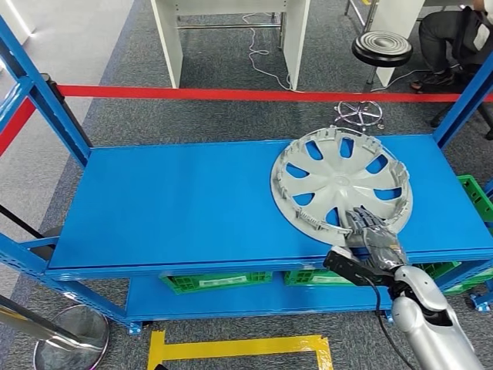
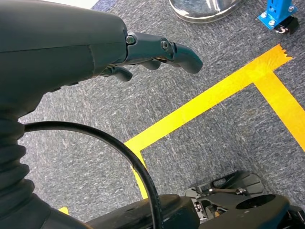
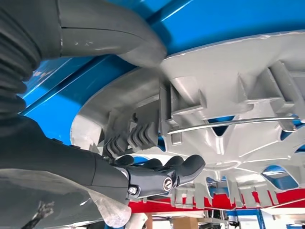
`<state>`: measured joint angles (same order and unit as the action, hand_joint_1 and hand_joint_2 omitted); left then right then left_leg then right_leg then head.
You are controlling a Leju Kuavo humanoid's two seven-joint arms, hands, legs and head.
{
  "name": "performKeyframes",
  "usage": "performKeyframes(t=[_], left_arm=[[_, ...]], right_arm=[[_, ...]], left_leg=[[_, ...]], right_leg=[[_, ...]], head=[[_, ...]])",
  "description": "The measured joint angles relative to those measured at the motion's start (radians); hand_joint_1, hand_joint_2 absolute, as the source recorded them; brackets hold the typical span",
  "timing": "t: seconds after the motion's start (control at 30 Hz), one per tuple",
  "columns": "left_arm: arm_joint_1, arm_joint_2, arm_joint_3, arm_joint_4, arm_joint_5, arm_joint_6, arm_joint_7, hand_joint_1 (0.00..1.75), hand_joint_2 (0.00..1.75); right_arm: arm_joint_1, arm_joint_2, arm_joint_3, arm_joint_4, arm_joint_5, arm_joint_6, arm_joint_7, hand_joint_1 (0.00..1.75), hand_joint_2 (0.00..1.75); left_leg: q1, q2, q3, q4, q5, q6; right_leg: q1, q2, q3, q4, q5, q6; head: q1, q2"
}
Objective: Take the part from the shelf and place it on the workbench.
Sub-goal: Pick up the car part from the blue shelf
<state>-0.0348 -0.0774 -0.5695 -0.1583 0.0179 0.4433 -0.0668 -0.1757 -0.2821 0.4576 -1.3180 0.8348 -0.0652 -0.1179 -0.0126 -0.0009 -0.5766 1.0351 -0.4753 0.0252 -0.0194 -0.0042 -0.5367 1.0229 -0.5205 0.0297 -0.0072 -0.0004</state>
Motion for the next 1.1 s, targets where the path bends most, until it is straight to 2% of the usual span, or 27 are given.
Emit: performKeyframes(t=[0.57, 0.77, 1.1], left_arm=[[0.002, 0.003, 0.000, 0.000, 0.003, -0.001, -0.012, 0.00, 1.75], [0.009, 0.017, 0.000, 0.004, 0.011, -0.012, -0.032, 0.00, 1.75], [0.008, 0.023, 0.000, 0.005, 0.014, -0.011, -0.031, 0.00, 1.75]], right_arm=[[-0.002, -0.015, 0.005, 0.002, -0.024, 0.000, -0.002, 0.00, 1.75], [-0.048, -0.015, 0.011, 0.022, -0.047, 0.035, 0.030, 0.00, 1.75], [-0.085, -0.015, 0.018, 0.059, -0.058, 0.046, 0.029, 0.00, 1.75]], left_leg=[[0.000, 0.000, 0.001, 0.000, 0.000, 0.000], [0.000, 0.000, 0.001, 0.000, 0.001, 0.000], [0.000, 0.000, 0.000, 0.000, 0.001, 0.000]], right_leg=[[0.000, 0.000, 0.001, 0.000, 0.000, 0.000], [0.000, 0.000, 0.001, 0.000, 0.001, 0.000], [0.000, 0.000, 0.001, 0.000, 0.001, 0.000]], head=[[0.000, 0.000], [0.000, 0.000], [0.000, 0.000]])
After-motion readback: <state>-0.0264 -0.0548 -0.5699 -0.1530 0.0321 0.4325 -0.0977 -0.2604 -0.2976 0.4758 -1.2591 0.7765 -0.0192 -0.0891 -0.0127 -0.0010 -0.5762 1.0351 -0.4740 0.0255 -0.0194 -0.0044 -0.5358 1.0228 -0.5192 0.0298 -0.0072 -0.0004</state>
